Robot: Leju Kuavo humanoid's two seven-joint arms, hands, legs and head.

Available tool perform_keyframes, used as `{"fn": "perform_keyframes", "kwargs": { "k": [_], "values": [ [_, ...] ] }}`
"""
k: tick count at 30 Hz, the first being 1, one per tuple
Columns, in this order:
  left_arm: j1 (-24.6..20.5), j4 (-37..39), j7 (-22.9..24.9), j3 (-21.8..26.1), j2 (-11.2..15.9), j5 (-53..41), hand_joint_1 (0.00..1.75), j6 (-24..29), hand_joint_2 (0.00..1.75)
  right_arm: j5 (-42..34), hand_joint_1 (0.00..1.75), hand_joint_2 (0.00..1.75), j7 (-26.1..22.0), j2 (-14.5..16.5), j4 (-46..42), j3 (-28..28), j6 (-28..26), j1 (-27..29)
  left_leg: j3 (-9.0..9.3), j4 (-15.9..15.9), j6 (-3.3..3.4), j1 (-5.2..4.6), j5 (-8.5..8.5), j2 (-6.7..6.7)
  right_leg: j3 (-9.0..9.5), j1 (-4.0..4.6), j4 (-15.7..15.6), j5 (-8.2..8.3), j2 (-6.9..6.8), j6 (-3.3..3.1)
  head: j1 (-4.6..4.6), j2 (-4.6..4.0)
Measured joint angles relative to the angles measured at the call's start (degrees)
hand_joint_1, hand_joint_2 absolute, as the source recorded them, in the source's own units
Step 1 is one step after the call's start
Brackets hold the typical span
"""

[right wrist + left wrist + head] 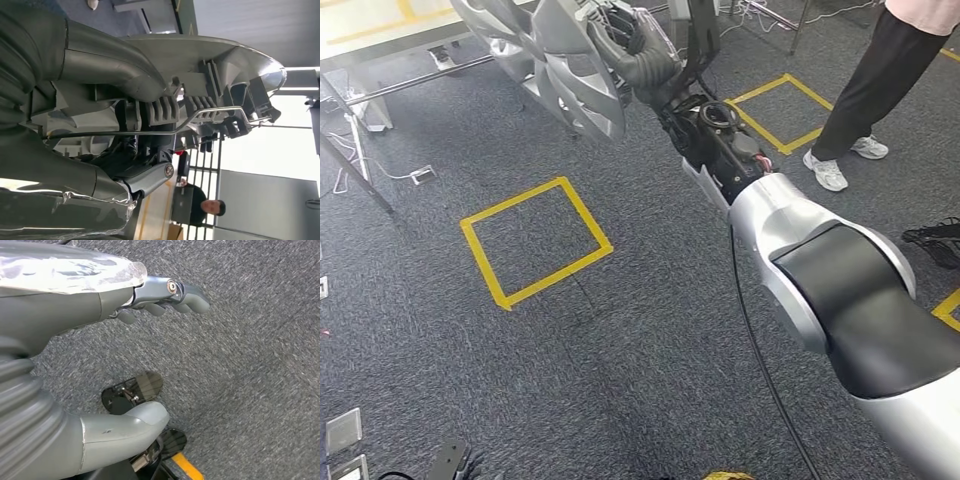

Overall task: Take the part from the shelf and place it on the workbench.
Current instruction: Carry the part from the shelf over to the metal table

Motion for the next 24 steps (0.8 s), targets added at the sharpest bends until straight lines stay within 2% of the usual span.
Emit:
{"fn": "perform_keyframes", "kwargs": {
  "k": [2,4,5,6,8,9,10,11,12,13,14,15,16,17,18,20,21,22,24],
  "values": [
    [0.0,0.0,0.0,0.0,0.2,0.0,0.00,0.0,1.75,0.0,1.75,1.75,0.0,0.1,-0.1,0.0,0.0,0.0,0.12,0.0,0.89,-0.28,-0.06,0.02,0.38,-0.43,-0.8,0.32,0.04,0.63,-0.15,0.00],
    [0.0,0.0,-0.1,0.0,0.3,0.1,0.00,0.0,1.75,0.2,1.75,1.75,0.0,0.1,-0.3,0.0,-0.1,0.0,1.80,-2.6,2.07,-0.21,0.83,0.38,0.90,-0.21,-1.6,0.54,-0.11,1.11,-0.15,0.00],
    [0.0,0.0,-0.1,0.0,0.2,0.1,0.00,0.0,1.75,0.2,1.75,1.75,0.0,0.1,-0.3,0.0,-0.1,-0.1,2.90,-4.2,2.45,-0.08,1.33,0.61,0.72,-0.02,-1.0,0.06,-0.31,1.20,0.07,0.00],
    [0.0,0.0,-0.1,0.0,0.2,0.2,0.00,0.0,1.75,0.3,1.75,1.75,0.0,0.1,-0.3,0.0,-0.1,-0.2,3.84,-5.4,2.58,0.11,1.69,0.83,-0.21,0.14,1.1,-1.05,-0.55,1.23,0.35,0.00],
    [-0.1,0.0,-0.2,0.0,0.0,0.2,0.00,0.0,1.75,0.3,1.75,1.75,-0.1,0.0,-0.3,0.0,-0.1,-0.5,4.52,-6.0,2.51,0.13,1.62,1.02,-3.69,0.20,8.1,-3.95,-0.80,1.42,0.84,0.00],
    [-0.1,0.0,-0.1,0.0,-0.1,0.2,0.00,0.0,1.75,0.3,1.75,1.75,-0.1,0.0,-0.3,0.0,0.0,-0.6,4.60,-5.8,2.39,0.20,1.40,1.03,-5.26,0.19,11.0,-4.68,-0.83,1.61,0.92,0.00],
    [-0.1,0.0,-0.1,0.0,-0.2,0.2,0.00,0.0,1.75,0.3,1.75,1.75,-0.1,0.0,-0.2,0.0,0.0,-0.5,4.66,-5.5,2.19,0.36,1.09,0.98,-5.98,0.10,12.1,-4.42,-0.85,1.82,0.97,0.00],
    [-0.1,0.0,-0.1,0.0,-0.3,0.2,0.00,0.0,1.75,0.3,1.75,1.75,-0.1,0.0,-0.2,0.0,0.0,-0.5,4.69,-5.1,1.87,0.64,0.68,0.85,-5.68,-0.04,11.2,-3.26,-0.89,2.05,1.04,0.00],
    [0.0,0.0,-0.1,0.0,-0.5,0.2,0.00,0.0,1.75,0.3,1.75,1.75,-0.1,0.0,-0.2,0.0,0.0,-0.5,4.68,-4.3,1.39,1.06,0.09,0.64,-4.36,-0.25,8.3,-1.41,-0.93,2.35,1.16,0.00],
    [0.0,0.0,-0.1,0.0,-0.5,0.2,0.00,0.0,1.75,0.3,1.75,1.75,-0.1,0.0,-0.2,0.0,0.0,-0.5,4.62,-3.5,0.79,1.52,-0.66,0.43,-2.78,-0.39,5.1,-0.22,-0.86,2.79,1.29,0.00],
    [0.0,0.0,-0.1,0.0,-0.4,0.2,0.00,0.0,1.75,0.3,1.75,1.75,-0.1,0.0,-0.1,0.0,0.0,-0.6,4.40,-2.5,0.06,1.74,-1.43,0.24,-1.45,-0.44,2.8,0.27,-0.71,3.15,1.60,0.00],
    [0.0,0.0,-0.1,0.1,-0.3,0.2,0.00,0.0,1.75,0.3,1.75,1.75,-0.1,0.0,-0.1,0.0,0.0,-0.6,4.07,-1.6,-0.57,1.85,-2.12,0.08,-0.59,-0.44,1.6,0.07,-0.49,2.90,1.87,0.00],
    [-0.1,0.0,-0.1,0.1,-0.2,0.2,0.00,0.0,1.75,0.4,1.75,1.75,-0.1,0.1,-0.1,0.0,0.1,-0.6,3.79,-1.0,-1.00,1.79,-2.56,-0.05,-0.44,-0.34,1.6,-0.84,-0.28,2.26,1.80,0.00],
    [0.0,0.0,-0.1,0.1,0.0,0.2,0.00,0.0,1.75,0.4,1.75,1.75,-0.1,0.1,-0.1,0.0,0.0,-0.5,3.59,-0.7,-1.26,1.64,-2.72,-0.17,-0.54,-0.26,2.1,-1.31,-0.19,1.32,1.60,0.00],
    [0.1,0.0,-0.1,0.1,-0.1,0.2,0.00,0.0,1.75,0.4,1.75,1.75,-0.1,0.1,-0.2,0.0,0.0,-0.3,3.53,-0.7,-1.35,1.66,-2.77,-0.31,-0.66,-0.25,2.4,-1.55,-0.14,0.30,1.18,0.00],
    [0.2,0.0,-0.1,0.1,0.0,0.2,0.00,0.0,1.75,0.4,1.75,1.75,-0.1,0.1,-0.3,0.0,-0.1,-0.2,3.40,0.0,-1.33,1.91,-3.14,-0.15,-0.62,-0.13,2.8,-1.87,-0.01,-0.72,0.33,0.00],
    [0.1,0.0,-0.1,0.1,0.0,0.2,0.00,0.0,1.75,0.5,1.75,1.75,-0.1,0.2,-0.3,0.0,-0.2,-0.2,2.52,1.9,-1.14,1.92,-3.84,0.30,-0.40,-0.01,2.8,-2.05,0.10,-1.10,0.08,0.00],
    [0.1,0.0,-0.1,0.1,0.0,0.2,0.00,0.0,1.75,0.5,1.75,1.75,0.0,0.2,-0.4,0.0,-0.2,-0.1,0.93,5.0,-0.78,1.79,-4.84,0.83,-0.02,0.19,2.6,-2.26,0.19,-1.39,-0.16,0.00],
    [0.0,0.0,-0.2,0.1,-0.1,0.2,0.00,0.0,1.75,0.4,1.75,1.75,0.0,0.1,-0.3,-0.1,-0.2,0.3,-4.78,14.2,0.17,0.83,-7.20,1.61,1.20,0.83,1.8,-2.64,0.34,-1.61,-0.44,0.00]
  ]
}}
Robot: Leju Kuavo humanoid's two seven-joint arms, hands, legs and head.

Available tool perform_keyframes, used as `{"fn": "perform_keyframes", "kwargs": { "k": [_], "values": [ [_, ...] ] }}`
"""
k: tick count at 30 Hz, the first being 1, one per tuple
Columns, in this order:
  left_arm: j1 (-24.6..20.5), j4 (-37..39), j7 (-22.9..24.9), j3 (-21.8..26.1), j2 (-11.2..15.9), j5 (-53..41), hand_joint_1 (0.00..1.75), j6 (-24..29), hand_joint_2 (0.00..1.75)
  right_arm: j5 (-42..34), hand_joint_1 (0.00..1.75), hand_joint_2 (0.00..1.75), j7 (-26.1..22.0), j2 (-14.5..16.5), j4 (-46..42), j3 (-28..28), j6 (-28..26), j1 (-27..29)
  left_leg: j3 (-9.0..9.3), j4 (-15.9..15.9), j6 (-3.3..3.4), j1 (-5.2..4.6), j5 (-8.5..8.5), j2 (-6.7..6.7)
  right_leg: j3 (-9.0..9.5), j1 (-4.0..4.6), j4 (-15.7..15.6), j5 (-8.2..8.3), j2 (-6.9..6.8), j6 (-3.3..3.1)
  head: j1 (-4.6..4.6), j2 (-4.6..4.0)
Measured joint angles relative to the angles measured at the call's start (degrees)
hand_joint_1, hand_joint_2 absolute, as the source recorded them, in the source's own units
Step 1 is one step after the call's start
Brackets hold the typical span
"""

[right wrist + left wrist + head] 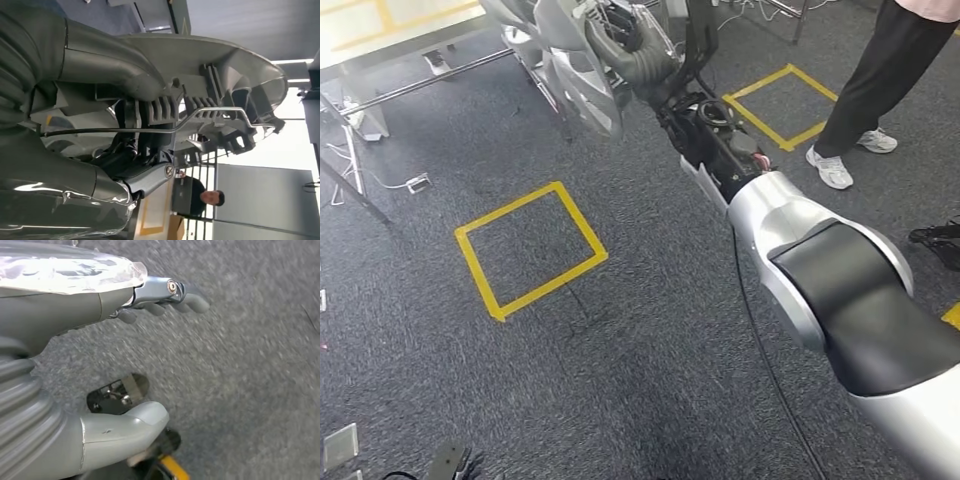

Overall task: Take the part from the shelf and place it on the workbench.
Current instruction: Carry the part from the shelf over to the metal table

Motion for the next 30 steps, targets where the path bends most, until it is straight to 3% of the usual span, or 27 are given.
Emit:
{"fn": "perform_keyframes", "kwargs": {
  "k": [2,3,5,6,7,9,11,13,16,17,18,19,21,22,23,25,26,28,30],
  "values": [
    [0.0,0.0,0.0,0.0,-0.1,-0.1,0.00,0.0,1.75,0.0,1.75,1.75,0.0,-0.1,0.0,0.0,0.0,0.8,-4.80,5.3,1.28,-1.27,0.26,0.09,1.74,0.88,-0.9,-0.61,0.19,-0.05,-0.05,0.00],
    [0.1,0.0,0.0,0.0,-0.2,-0.1,0.00,0.0,1.75,0.0,1.75,1.75,0.0,-0.1,0.0,0.0,0.1,1.1,-5.54,4.3,2.30,-2.02,2.40,0.03,2.79,1.42,-1.4,-1.05,0.30,-0.12,-0.05,0.00],
    [0.1,0.0,0.0,0.0,-0.1,-0.3,0.00,0.0,1.75,0.0,1.75,1.75,0.1,-0.1,0.0,0.0,0.2,1.3,-4.11,-4.1,5.27,-3.88,9.64,-0.58,5.22,2.42,-2.5,-2.10,0.50,-0.46,-0.03,0.00],
    [0.2,0.0,0.0,0.0,0.1,-0.3,0.00,0.0,1.75,0.0,1.75,1.75,0.1,-0.2,0.0,0.0,0.2,1.4,-2.66,-8.3,6.93,-4.69,12.56,-0.99,6.39,2.98,-3.3,-2.58,0.58,-0.57,0.20,0.00],
    [0.3,0.0,0.0,0.0,0.3,-0.4,0.00,0.0,1.75,0.0,1.75,1.75,0.2,-0.2,0.0,0.0,0.3,1.4,-1.35,-11.6,8.17,-5.39,14.34,-1.39,7.38,3.14,-4.1,-2.92,0.71,-0.63,0.47,0.00],
    [0.2,0.0,0.0,0.0,0.6,-0.5,0.00,0.0,1.75,0.0,1.75,1.75,0.2,-0.2,-0.1,0.0,0.3,1.4,0.77,-14.3,9.72,-6.09,14.08,-1.48,8.90,2.97,-5.6,-3.00,0.71,-0.48,0.51,0.00],
    [0.0,0.0,0.0,0.0,0.6,-0.5,0.00,0.1,1.75,0.0,1.75,1.75,0.2,-0.1,-0.4,0.0,0.3,1.4,3.16,-17.3,10.17,-6.07,12.91,-1.08,9.19,2.81,-5.0,-2.53,0.35,-0.23,0.13,0.00],
    [0.0,0.0,0.0,0.0,0.6,-0.6,0.00,0.1,1.75,0.0,1.75,1.75,0.2,-0.3,-0.6,-0.1,0.3,1.5,5.67,-19.6,9.71,-5.35,11.86,-0.87,6.47,2.89,0.0,-2.71,-0.25,0.52,0.34,0.00],
    [0.3,0.0,0.0,0.0,0.2,-0.7,0.00,0.1,1.75,0.0,1.75,1.75,0.3,-0.5,-0.4,-0.1,0.3,2.7,8.15,-20.3,7.97,-4.18,10.15,-1.03,-0.23,2.00,10.1,-7.00,-0.80,2.11,0.70,0.00],
    [0.5,0.0,0.0,0.0,0.1,-0.8,0.00,0.1,1.75,0.0,1.75,1.75,0.3,-0.6,-0.4,-0.1,0.3,3.1,8.85,-20.2,7.30,-3.78,9.48,-1.15,-1.86,1.60,11.3,-8.30,-0.89,2.62,0.82,0.00],
    [0.6,0.0,0.0,0.0,-0.1,-0.8,0.00,0.1,1.75,0.0,1.75,1.75,0.3,-0.6,-0.3,-0.1,0.4,3.4,9.49,-20.1,6.67,-3.36,8.82,-1.29,-2.88,1.19,10.9,-8.39,-0.97,3.15,0.94,0.00],
    [0.8,0.0,0.0,0.0,-0.2,-0.8,0.00,0.1,1.75,0.0,1.75,1.75,0.3,-0.6,-0.3,-0.1,0.4,3.4,10.02,-19.8,6.00,-2.88,8.12,-1.44,-3.31,0.75,8.7,-6.86,-1.05,3.74,1.04,0.00],
    [0.9,0.0,0.0,0.0,-0.3,-0.8,0.00,0.1,1.75,0.0,1.75,1.75,0.3,-0.8,-0.3,-0.1,0.4,3.3,10.43,-18.4,4.65,-2.15,6.53,-1.66,-3.03,-0.14,1.2,0.45,-1.28,5.07,1.36,0.00],
    [0.9,0.1,0.0,0.0,-0.3,-0.8,0.00,0.1,1.75,0.0,1.75,1.75,0.4,-1.0,-0.2,-0.1,0.4,3.3,10.21,-17.3,4.04,-1.93,5.80,-1.79,-3.03,-0.31,-1.7,2.97,-1.27,5.08,1.52,0.00],
    [0.9,0.1,0.1,0.0,-0.3,-0.8,0.00,0.2,1.75,0.0,1.75,1.75,0.4,-1.1,-0.2,0.0,0.4,3.4,9.63,-16.2,3.53,-1.85,5.18,-1.88,-3.08,-0.34,-2.9,4.75,-1.19,4.56,1.60,0.00],
    [0.9,0.1,0.2,0.0,-0.3,-0.8,0.00,0.3,1.75,0.0,1.75,1.75,0.4,-1.2,-0.3,0.0,0.5,3.6,8.73,-14.8,2.69,-1.80,4.19,-2.06,-3.66,-0.03,-1.7,4.22,-1.10,2.62,1.45,0.00],
    [0.9,0.0,0.2,0.0,-0.3,-0.9,0.00,0.4,1.75,0.0,1.75,1.75,0.3,-1.2,-0.4,-0.1,0.4,3.5,8.59,-14.6,2.36,-1.78,3.76,-2.09,-3.57,-0.11,-1.0,4.29,-1.18,1.97,1.38,0.00],
    [0.8,0.0,0.2,0.0,-0.3,-1.0,0.00,0.7,1.75,0.0,1.75,1.75,0.2,-1.4,-0.5,-0.1,0.2,3.8,8.06,-12.3,1.76,-1.79,2.56,-1.51,-2.77,-0.33,-1.1,3.76,-1.35,1.42,1.02,0.00],
    [0.7,0.0,0.2,0.0,-0.4,-1.0,0.00,1.0,1.75,0.0,1.75,1.75,0.2,-1.6,-0.3,-0.1,-0.1,4.9,5.26,-5.5,1.52,-1.87,0.17,-0.67,-1.37,-0.26,-1.8,3.51,-1.34,1.20,0.41,0.00]
  ]
}}
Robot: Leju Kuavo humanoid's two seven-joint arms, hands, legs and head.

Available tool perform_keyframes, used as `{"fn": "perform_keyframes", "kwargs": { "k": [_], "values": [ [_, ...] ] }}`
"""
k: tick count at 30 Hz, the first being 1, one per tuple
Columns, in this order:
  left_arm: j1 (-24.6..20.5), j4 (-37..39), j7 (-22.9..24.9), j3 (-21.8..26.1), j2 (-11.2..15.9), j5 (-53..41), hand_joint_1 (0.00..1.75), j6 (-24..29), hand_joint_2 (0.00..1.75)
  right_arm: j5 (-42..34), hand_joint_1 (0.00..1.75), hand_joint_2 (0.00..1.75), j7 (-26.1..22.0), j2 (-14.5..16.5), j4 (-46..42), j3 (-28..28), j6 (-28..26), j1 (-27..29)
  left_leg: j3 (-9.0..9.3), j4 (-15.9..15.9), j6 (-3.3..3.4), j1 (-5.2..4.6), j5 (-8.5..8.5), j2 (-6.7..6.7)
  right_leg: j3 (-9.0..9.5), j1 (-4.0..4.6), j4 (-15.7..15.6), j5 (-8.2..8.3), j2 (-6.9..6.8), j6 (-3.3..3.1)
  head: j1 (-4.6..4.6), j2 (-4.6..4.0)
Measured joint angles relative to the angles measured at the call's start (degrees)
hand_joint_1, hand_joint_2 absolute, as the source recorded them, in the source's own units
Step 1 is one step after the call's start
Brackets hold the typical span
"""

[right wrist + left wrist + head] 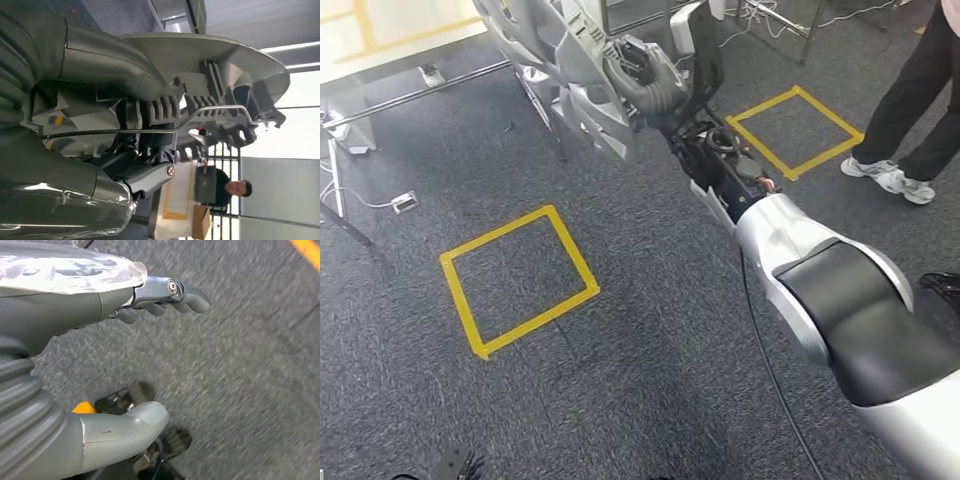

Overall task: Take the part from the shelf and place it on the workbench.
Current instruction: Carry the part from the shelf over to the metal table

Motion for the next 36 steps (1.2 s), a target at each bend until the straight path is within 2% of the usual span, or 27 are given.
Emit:
{"fn": "perform_keyframes", "kwargs": {
  "k": [2,3,4,5,7,8,9,11,12,13,14,15,17,18,19,20,22,23,25,27,29,30,31,33,34,35,36],
  "values": [
    [0.0,0.0,0.0,0.0,-0.1,-0.1,0.00,0.1,1.75,0.0,1.75,1.75,0.0,-0.2,0.2,0.0,-0.1,1.0,-3.93,7.0,0.22,-0.26,-2.33,0.18,0.82,0.37,-0.4,-0.32,0.14,-0.18,-0.20,0.00],
    [0.0,0.0,0.0,0.0,-0.1,-0.1,0.00,0.1,1.75,0.0,1.75,1.75,0.0,-0.2,0.2,0.0,-0.1,1.2,-5.19,8.3,0.61,-0.49,-2.24,0.18,1.12,0.64,-0.4,-0.53,0.24,-0.31,-0.26,0.00],
    [0.0,0.0,0.0,0.0,-0.1,-0.2,0.00,0.1,1.75,0.0,1.75,1.75,0.0,-0.2,0.2,0.0,-0.1,1.1,-5.49,7.3,1.23,-0.81,-0.87,0.18,1.43,0.97,-0.4,-0.78,0.37,-0.49,-0.29,0.00],
    [0.0,0.0,0.0,0.0,-0.1,-0.2,0.00,0.1,1.75,0.0,1.75,1.75,0.0,-0.2,0.1,0.0,-0.1,1.0,-4.88,4.3,2.10,-1.26,1.65,0.17,1.77,1.34,-0.5,-1.01,0.49,-0.70,-0.34,0.00],
    [-0.1,0.0,0.0,0.0,0.1,-0.2,0.00,0.1,1.75,0.0,1.75,1.75,0.0,-0.1,-0.1,0.0,0.0,0.3,-2.70,-3.5,4.42,-2.32,6.95,0.38,2.28,1.73,-0.8,-1.30,0.64,-1.02,-0.20,0.00],
    [-0.2,0.0,0.0,0.0,0.3,-0.2,0.00,0.2,1.75,0.0,1.75,1.75,0.0,-0.1,-0.3,0.0,0.1,-0.1,-1.74,-6.4,5.14,-2.86,8.40,0.46,2.42,1.64,-1.1,-1.27,0.66,-0.98,-0.03,0.00],
    [-0.3,0.0,0.0,0.0,0.4,-0.2,0.00,0.2,1.75,0.0,1.75,1.75,0.0,-0.1,-0.4,0.0,0.2,-0.5,-1.09,-8.1,5.59,-3.30,8.93,0.48,2.44,1.36,-1.4,-1.17,0.60,-0.84,0.00,0.00],
    [-0.6,0.0,0.0,0.0,0.6,-0.2,0.00,0.2,1.75,0.0,1.75,1.75,-0.1,-0.1,-0.6,0.0,0.1,-1.1,-0.12,-9.7,5.55,-3.86,8.81,0.24,2.51,1.01,-2.1,-0.86,0.43,-0.31,-0.18,0.00],
    [-0.7,0.0,0.0,0.0,0.7,-0.2,0.00,0.2,1.75,0.0,1.75,1.75,-0.1,-0.1,-0.7,0.0,0.1,-1.4,0.47,-10.8,5.62,-3.73,8.85,0.22,2.39,1.07,-2.3,-0.96,0.32,-0.12,-0.32,0.00],
    [-0.8,0.0,0.0,0.0,0.7,-0.2,0.00,0.2,1.75,0.0,1.75,1.75,-0.1,-0.1,-0.8,0.0,0.0,-1.7,1.05,-11.9,5.52,-3.52,8.96,0.30,2.00,1.24,-1.7,-1.53,0.25,0.06,-0.26,0.00],
    [-0.8,0.0,0.0,0.0,0.7,-0.2,0.00,0.2,1.75,0.0,1.75,1.75,-0.1,-0.1,-0.9,0.0,0.0,-2.1,1.58,-12.9,5.42,-3.24,9.05,0.41,1.12,1.41,0.2,-2.76,0.20,0.23,-0.08,0.00],
    [-0.8,0.0,0.0,0.0,0.7,-0.2,0.00,0.2,1.75,0.0,1.75,1.75,-0.1,-0.1,-1.0,0.0,0.0,-2.3,1.94,-13.5,5.25,-2.98,9.05,0.50,-0.33,1.47,3.4,-4.55,0.14,0.38,0.14,0.00],
    [-0.7,0.0,0.0,0.0,0.5,-0.2,0.00,0.2,1.75,0.0,1.75,1.75,-0.1,-0.1,-1.0,0.0,0.0,-2.3,2.05,-13.2,5.08,-2.95,8.83,0.50,-3.84,1.46,11.7,-8.11,0.12,0.77,0.44,0.00],
    [-0.6,0.0,0.0,0.0,0.4,-0.3,0.00,0.2,1.75,0.0,1.75,1.75,-0.1,-0.1,-1.0,0.0,0.0,-2.0,2.05,-12.9,5.02,-2.94,8.59,0.46,-5.17,1.43,14.6,-8.84,0.10,0.94,0.51,0.00],
    [-0.5,0.0,0.0,0.0,0.3,-0.3,0.00,0.2,1.75,0.0,1.75,1.75,-0.1,-0.1,-1.0,0.0,0.1,-1.9,2.03,-12.4,4.92,-2.92,8.29,0.39,-5.63,1.40,15.5,-8.41,0.07,1.04,0.56,0.00],
    [-0.5,0.0,0.0,0.0,0.2,-0.3,0.00,0.2,1.75,0.0,1.75,1.75,-0.1,-0.1,-1.0,0.0,0.2,-1.9,1.99,-11.8,4.76,-2.88,7.92,0.28,-5.02,1.37,14.1,-6.88,0.04,1.08,0.63,0.00],
    [-0.5,0.0,0.0,0.0,0.1,-0.4,0.00,0.2,1.75,0.0,1.75,1.75,0.0,-0.1,-1.0,0.0,0.3,-2.3,1.85,-10.3,4.31,-2.78,6.99,0.06,-1.79,1.35,7.1,-2.80,0.04,1.01,0.75,0.00],
    [-0.5,0.0,0.0,0.0,0.1,-0.5,0.00,0.2,1.75,0.0,1.75,1.75,0.1,0.0,-1.1,0.0,0.4,-2.6,1.55,-9.4,4.03,-2.83,6.59,-0.04,-0.07,1.38,3.8,-1.76,0.11,0.91,0.75,0.00],
    [-0.5,0.0,0.0,0.0,0.2,-0.6,0.00,0.2,1.75,0.0,1.75,1.75,0.0,0.0,-1.3,0.1,0.4,-3.0,0.68,-8.3,3.48,-2.88,6.25,-0.18,1.38,1.57,1.1,-1.91,0.27,0.23,0.58,0.00],
    [-0.5,0.0,0.1,0.0,0.2,-0.7,0.00,0.3,1.75,0.0,1.75,1.75,-0.1,0.1,-1.4,0.1,0.5,-3.1,0.06,-7.9,3.02,-2.90,6.42,-0.31,1.31,1.74,0.9,-2.09,0.30,-0.59,0.51,0.00],
    [-0.4,0.0,0.1,0.0,0.4,-0.7,0.00,0.4,1.75,0.0,1.75,1.75,-0.1,0.2,-1.6,0.1,0.5,-3.3,-0.53,-6.9,2.41,-2.83,5.72,-0.33,1.38,1.43,0.6,-1.77,0.18,-1.20,0.58,0.00],
    [-0.4,0.0,0.1,0.0,0.5,-0.7,0.00,0.5,1.75,0.0,1.75,1.75,-0.1,0.3,-1.7,0.1,0.6,-3.4,-1.41,-5.1,1.98,-2.72,4.61,-0.28,1.44,1.20,0.5,-1.62,0.13,-1.44,0.44,0.00],
    [-0.4,0.0,0.1,0.0,0.5,-0.7,0.00,0.6,1.75,0.0,1.75,1.75,-0.1,0.3,-1.8,0.1,0.6,-3.4,-2.92,-1.9,1.46,-2.48,2.91,-0.18,1.45,1.00,0.4,-1.52,0.08,-1.60,0.23,0.00],
    [-0.4,0.0,0.2,0.0,0.6,-0.8,0.00,0.7,1.75,0.0,1.75,1.75,-0.1,0.4,-1.8,0.1,0.6,-3.4,-6.71,5.9,0.56,-1.90,-0.38,-0.01,1.34,0.84,0.4,-1.47,0.04,-1.68,-0.15,0.00],
    [-0.4,0.0,0.3,0.0,0.5,-0.8,0.00,0.7,1.75,0.1,1.75,1.75,-0.2,0.4,-1.8,0.1,0.6,-3.4,-8.18,8.8,0.26,-1.60,-1.09,0.05,1.33,0.77,0.4,-1.47,0.01,-1.67,-0.18,0.00],
    [-0.4,0.0,0.3,0.0,0.5,-0.8,0.00,0.7,1.75,0.1,1.75,1.75,-0.2,0.4,-1.8,0.1,0.6,-3.4,-8.67,9.6,0.08,-1.34,-0.75,0.10,1.37,0.71,0.4,-1.49,-0.03,-1.65,-0.20,0.00],
    [-0.4,0.0,0.4,0.0,0.6,-0.9,0.00,0.7,1.75,0.2,1.75,1.75,-0.2,0.4,-1.8,0.1,0.7,-3.4,-8.00,7.9,-0.03,-1.12,0.69,0.17,1.47,0.61,0.4,-1.54,-0.06,-1.58,-0.21,0.00]
  ]
}}
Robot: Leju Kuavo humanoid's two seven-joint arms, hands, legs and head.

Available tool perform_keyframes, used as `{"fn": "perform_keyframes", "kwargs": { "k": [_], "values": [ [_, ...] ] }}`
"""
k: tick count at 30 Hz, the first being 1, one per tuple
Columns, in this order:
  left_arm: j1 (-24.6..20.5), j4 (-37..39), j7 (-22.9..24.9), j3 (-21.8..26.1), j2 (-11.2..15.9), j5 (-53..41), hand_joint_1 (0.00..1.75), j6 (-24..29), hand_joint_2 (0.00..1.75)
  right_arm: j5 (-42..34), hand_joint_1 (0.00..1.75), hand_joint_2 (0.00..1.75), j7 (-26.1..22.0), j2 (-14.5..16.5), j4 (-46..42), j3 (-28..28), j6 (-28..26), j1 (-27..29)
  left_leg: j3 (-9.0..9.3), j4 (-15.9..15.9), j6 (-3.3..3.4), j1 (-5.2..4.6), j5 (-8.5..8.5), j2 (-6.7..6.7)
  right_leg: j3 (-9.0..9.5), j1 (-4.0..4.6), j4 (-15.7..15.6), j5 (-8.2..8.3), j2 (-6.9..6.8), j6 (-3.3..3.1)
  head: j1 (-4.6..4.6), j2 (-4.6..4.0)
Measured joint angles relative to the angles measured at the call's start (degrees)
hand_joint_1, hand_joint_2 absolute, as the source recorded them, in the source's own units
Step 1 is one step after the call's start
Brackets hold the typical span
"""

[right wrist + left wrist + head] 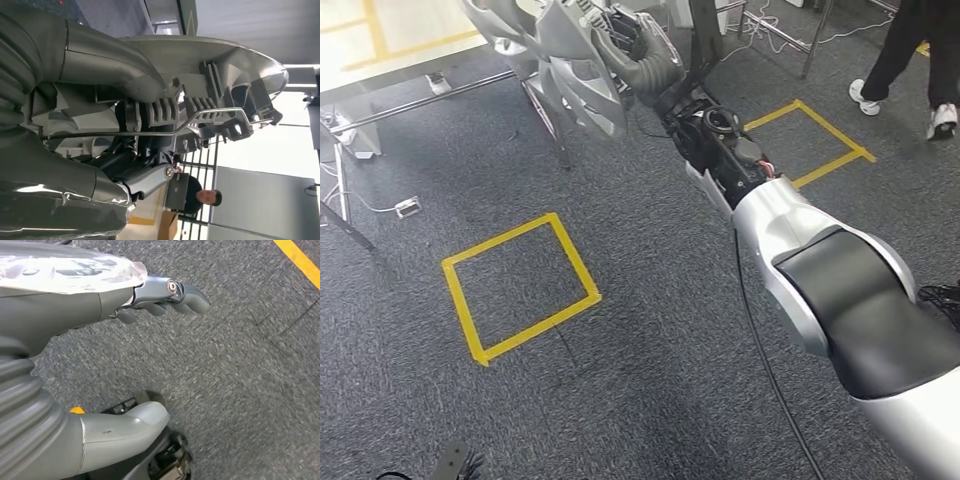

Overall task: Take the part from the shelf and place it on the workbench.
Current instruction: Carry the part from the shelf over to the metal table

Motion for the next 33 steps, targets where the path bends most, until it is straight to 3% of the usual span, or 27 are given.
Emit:
{"fn": "perform_keyframes", "kwargs": {
  "k": [2,4,7,9,10,12,13,14,16,17,19,20,22,25,29,31,33],
  "values": [
    [0.0,0.0,0.1,0.0,0.1,0.0,0.00,0.0,1.75,0.1,1.75,1.75,0.0,0.1,-0.1,0.0,0.1,0.0,4.08,-8.6,-0.03,0.20,4.22,0.46,0.24,-0.18,0.0,-0.17,-0.07,0.30,-0.06,0.00],
    [-0.1,0.0,0.2,0.0,0.2,0.0,0.00,0.0,1.75,0.1,1.75,1.75,0.0,0.3,-0.2,0.0,0.2,-0.1,7.16,-15.2,0.42,-0.14,6.38,0.75,0.24,-0.13,-0.1,-0.25,-0.08,0.88,-0.16,0.00],
    [-0.2,0.0,0.3,0.0,0.3,0.0,0.00,0.0,1.75,0.1,1.75,1.75,0.0,0.3,-0.3,0.0,0.2,-0.2,7.51,-16.2,1.62,-0.55,6.31,0.42,0.35,-0.02,-0.6,-0.25,-0.25,2.00,-0.13,0.00],
    [-0.2,0.0,0.3,0.0,0.3,0.0,0.00,0.0,1.75,0.1,1.75,1.75,0.0,0.3,-0.4,0.0,0.2,-0.3,7.84,-16.7,2.49,-0.46,6.48,0.20,-0.06,-0.05,0.7,-1.44,-0.36,2.47,0.16,0.00],
    [-0.2,0.0,0.3,0.0,0.3,0.0,0.00,0.0,1.75,0.1,1.75,1.75,0.0,0.3,-0.4,0.0,0.2,-0.3,8.03,-16.9,2.96,-0.42,6.56,0.14,-1.12,0.01,3.1,-2.93,-0.36,2.50,0.42,0.00],
    [-0.2,0.0,0.4,0.0,0.3,0.0,0.00,0.0,1.75,0.1,1.75,1.75,0.0,0.3,-0.4,0.0,0.2,-0.3,8.11,-17.0,3.60,-0.69,6.52,0.02,-4.92,0.34,11.2,-6.84,-0.33,2.27,0.91,0.00],
    [-0.2,0.0,0.5,0.0,0.3,-0.1,0.00,0.0,1.75,0.1,1.75,1.75,0.0,0.3,-0.4,0.0,0.3,-0.2,8.12,-17.0,3.78,-0.86,6.48,-0.08,-6.77,0.50,14.9,-8.09,-0.32,2.18,1.04,0.00],
    [-0.2,0.0,0.5,0.0,0.3,-0.1,0.00,0.0,1.75,0.1,1.75,1.75,0.0,0.3,-0.4,0.0,0.3,-0.1,8.16,-16.9,3.91,-1.04,6.42,-0.28,-7.89,0.68,17.1,-8.35,-0.32,2.04,1.12,0.00],
    [-0.2,0.0,0.6,0.0,0.3,-0.1,0.00,0.0,1.75,0.1,1.75,1.75,0.0,0.3,-0.4,0.0,0.4,0.0,8.29,-16.7,4.10,-1.37,6.29,-0.88,-7.06,0.99,15.0,-5.80,-0.28,1.51,1.25,0.00],
    [-0.2,0.0,0.6,0.0,0.3,-0.1,0.00,0.0,1.75,0.1,1.75,1.75,0.1,0.3,-0.5,0.0,0.4,0.0,8.38,-16.6,4.14,-1.51,6.18,-1.22,-5.20,1.17,10.8,-3.38,-0.11,1.04,1.39,0.00],
    [-0.2,0.0,0.7,0.0,0.1,-0.1,0.00,0.0,1.75,0.2,1.75,1.75,0.2,0.4,-0.7,0.0,0.4,0.0,8.12,-16.2,4.03,-1.70,6.01,-1.71,-1.83,1.44,3.3,-0.33,0.57,0.07,1.30,0.00],
    [-0.2,0.0,0.7,0.0,0.1,-0.1,0.00,0.0,1.75,0.2,1.75,1.75,0.2,0.5,-0.8,0.0,0.4,0.0,7.81,-16.0,3.83,-1.62,6.03,-1.87,-0.88,1.63,0.9,0.36,0.87,-0.24,1.19,0.00],
    [0.0,0.0,0.8,0.0,0.3,-0.1,0.00,0.1,1.75,0.2,1.75,1.75,0.2,0.8,-0.8,0.0,0.5,0.0,7.31,-15.9,3.25,-1.40,6.22,-2.12,-0.62,1.82,-0.3,0.37,0.94,-0.41,1.13,0.00],
    [0.3,0.0,0.7,0.0,0.7,-0.1,0.00,0.1,1.75,0.2,1.75,1.75,0.4,1.2,-1.0,0.1,0.6,0.0,6.88,-14.8,2.20,-1.51,5.24,-1.84,0.22,1.02,-1.6,0.93,0.36,-0.91,1.32,0.00],
    [0.3,0.0,0.7,0.0,0.9,-0.1,0.00,0.2,1.75,0.3,1.75,1.75,0.5,1.7,-1.1,0.1,0.8,0.0,0.29,-1.1,0.06,-0.32,-0.79,-0.39,0.56,0.44,-2.0,1.15,-0.19,-1.09,0.29,0.00],
    [0.4,0.0,0.7,0.0,1.0,-0.1,0.00,0.2,1.75,0.3,1.75,1.75,0.5,1.8,-1.1,0.1,0.8,0.0,-1.04,1.4,-0.25,-0.05,-1.38,-0.23,0.56,0.35,-2.0,1.12,-0.29,-1.04,0.26,0.00],
    [0.4,0.0,0.7,0.0,1.0,-0.1,0.00,0.2,1.75,0.3,1.75,1.75,0.5,1.8,-1.1,0.1,0.8,0.0,-1.11,1.5,-0.29,-0.02,-1.34,-0.22,0.57,0.34,-2.0,1.11,-0.29,-1.03,0.25,0.00]
  ]
}}
